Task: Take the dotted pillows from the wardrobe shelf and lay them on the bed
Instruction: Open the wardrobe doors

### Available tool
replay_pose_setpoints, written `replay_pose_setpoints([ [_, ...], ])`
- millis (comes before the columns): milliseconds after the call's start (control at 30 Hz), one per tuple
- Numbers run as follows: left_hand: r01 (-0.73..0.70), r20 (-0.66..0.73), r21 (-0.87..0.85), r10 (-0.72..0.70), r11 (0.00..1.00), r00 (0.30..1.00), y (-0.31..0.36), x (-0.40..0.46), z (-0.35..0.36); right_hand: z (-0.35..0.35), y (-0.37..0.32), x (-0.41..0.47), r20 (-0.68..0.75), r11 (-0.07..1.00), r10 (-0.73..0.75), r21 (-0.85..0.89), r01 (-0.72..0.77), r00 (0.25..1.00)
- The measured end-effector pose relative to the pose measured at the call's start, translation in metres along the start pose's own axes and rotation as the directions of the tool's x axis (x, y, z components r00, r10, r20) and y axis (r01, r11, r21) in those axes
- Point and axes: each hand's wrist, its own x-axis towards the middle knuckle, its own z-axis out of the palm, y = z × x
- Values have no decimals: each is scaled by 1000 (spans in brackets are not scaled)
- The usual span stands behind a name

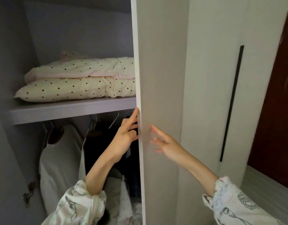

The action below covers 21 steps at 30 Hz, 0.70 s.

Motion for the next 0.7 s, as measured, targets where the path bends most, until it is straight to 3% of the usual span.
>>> replay_pose_setpoints([
  [300,35,42,-94,-31,995,999,25,-26,77,-58,0,-65,39,996,62,69,-65,997],
  [500,61,77,-44,-58,997,995,48,-23,165,-131,5,-108,46,979,159,121,-164,986],
  [700,68,142,79,-79,995,987,61,-12,244,-193,17,-142,14,971,169,171,-169,985],
])
